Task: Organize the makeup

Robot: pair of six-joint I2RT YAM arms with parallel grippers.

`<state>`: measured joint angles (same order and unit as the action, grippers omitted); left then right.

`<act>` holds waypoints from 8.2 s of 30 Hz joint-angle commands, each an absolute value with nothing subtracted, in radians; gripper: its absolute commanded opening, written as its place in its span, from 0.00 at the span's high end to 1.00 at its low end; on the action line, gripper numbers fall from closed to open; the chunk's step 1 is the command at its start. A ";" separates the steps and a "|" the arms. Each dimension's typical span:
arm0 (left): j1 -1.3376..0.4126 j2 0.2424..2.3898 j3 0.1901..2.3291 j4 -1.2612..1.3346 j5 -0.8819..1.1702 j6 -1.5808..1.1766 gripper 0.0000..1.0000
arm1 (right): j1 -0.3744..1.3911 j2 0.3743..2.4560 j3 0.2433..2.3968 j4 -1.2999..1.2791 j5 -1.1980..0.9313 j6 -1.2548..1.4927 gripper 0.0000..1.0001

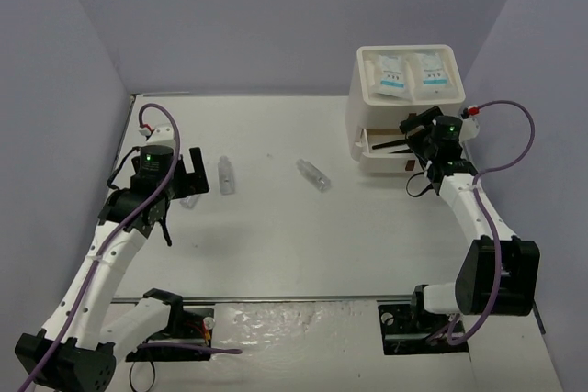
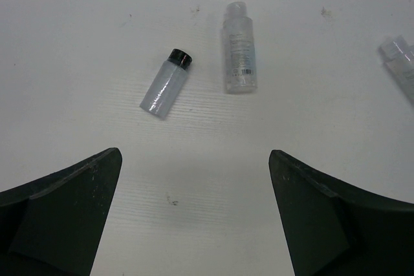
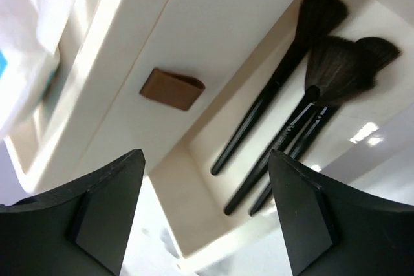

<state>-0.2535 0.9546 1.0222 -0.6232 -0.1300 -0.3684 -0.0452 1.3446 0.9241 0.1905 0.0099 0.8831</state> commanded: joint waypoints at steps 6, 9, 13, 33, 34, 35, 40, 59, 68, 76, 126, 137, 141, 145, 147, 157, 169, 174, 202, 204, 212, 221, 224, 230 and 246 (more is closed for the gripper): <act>-0.244 0.935 1.058 -0.558 -0.093 -0.312 0.03 | -0.048 1.126 0.897 0.089 -0.008 0.379 0.23; -0.244 0.943 1.067 -0.558 -0.088 -0.293 0.03 | -0.048 1.126 0.854 0.087 -0.005 0.291 0.24; -0.244 0.942 1.063 -0.561 -0.086 -0.284 0.03 | -0.048 1.183 0.830 0.102 -0.072 0.204 0.28; -0.244 0.925 1.030 -0.554 -0.100 -0.288 0.03 | -0.083 1.309 0.750 0.306 -0.125 0.131 0.63; -0.244 0.925 1.028 -0.554 -0.100 -0.288 0.03 | -0.083 1.312 0.750 0.309 -0.130 0.128 0.63; -0.244 0.925 1.027 -0.554 -0.101 -0.288 0.03 | -0.084 1.316 0.750 0.312 -0.134 0.125 0.64; -0.244 0.927 1.026 -0.552 -0.103 -0.288 0.03 | -0.084 1.321 0.748 0.332 -0.139 0.116 0.73; -0.244 0.933 1.023 -0.554 -0.107 -0.290 0.03 | -0.086 1.362 0.834 0.383 -0.166 0.088 1.00; -0.244 0.932 1.020 -0.554 -0.106 -0.296 0.03 | -0.086 1.411 0.824 0.510 -0.198 0.090 0.97; -0.244 0.939 1.019 -0.553 -0.102 -0.298 0.03 | -0.086 1.460 0.832 0.588 -0.210 0.080 0.88; -0.229 0.928 1.016 -0.554 -0.072 -0.305 0.03 | -0.112 1.320 0.731 0.601 -0.266 0.298 0.13; -0.222 0.912 1.014 -0.557 -0.058 -0.313 0.03 | -0.285 1.292 0.502 0.817 -0.451 0.641 0.21; -0.221 0.904 1.012 -0.557 -0.066 -0.310 0.03 | -0.295 1.392 0.485 0.936 -0.514 0.663 0.25; -0.219 0.904 1.012 -0.555 -0.068 -0.310 0.03 | -0.295 1.483 0.504 1.036 -0.558 0.635 0.33; -0.218 0.904 1.011 -0.555 -0.069 -0.310 0.03 | -0.295 1.522 0.523 1.062 -0.564 0.601 0.37; -0.209 0.914 1.011 -0.552 -0.061 -0.308 0.03 | -0.288 1.640 0.649 1.005 -0.546 0.462 0.38; -0.201 0.919 1.009 -0.551 -0.058 -0.309 0.03 | -0.249 1.784 0.751 1.000 -0.571 0.444 0.41; -0.199 0.924 1.010 -0.548 -0.056 -0.308 0.03 | -0.238 1.813 0.781 0.993 -0.575 0.446 0.42; -0.192 0.930 1.009 -0.546 -0.046 -0.310 0.03 | -0.219 1.859 0.822 0.996 -0.591 0.461 0.79; -0.192 0.930 1.009 -0.547 -0.046 -0.308 0.03 | -0.220 1.857 0.820 0.993 -0.589 0.460 0.83; -0.190 0.931 1.009 -0.546 -0.044 -0.309 0.03 | -0.223 1.822 0.801 0.970 -0.569 0.443 1.00; -0.182 0.927 1.009 -0.544 -0.036 -0.310 0.03 | -0.239 1.729 0.693 0.979 -0.566 0.460 1.00; -0.181 0.924 1.008 -0.543 -0.034 -0.311 0.03 | -0.242 1.696 0.652 0.978 -0.567 0.461 1.00; -0.181 0.916 1.006 -0.542 -0.032 -0.311 0.03 | -0.242 1.591 0.590 0.900 -0.560 0.441 1.00; -0.179 0.910 1.005 -0.535 -0.017 -0.316 0.03 | -0.244 1.277 0.477 0.617 -0.476 0.456 1.00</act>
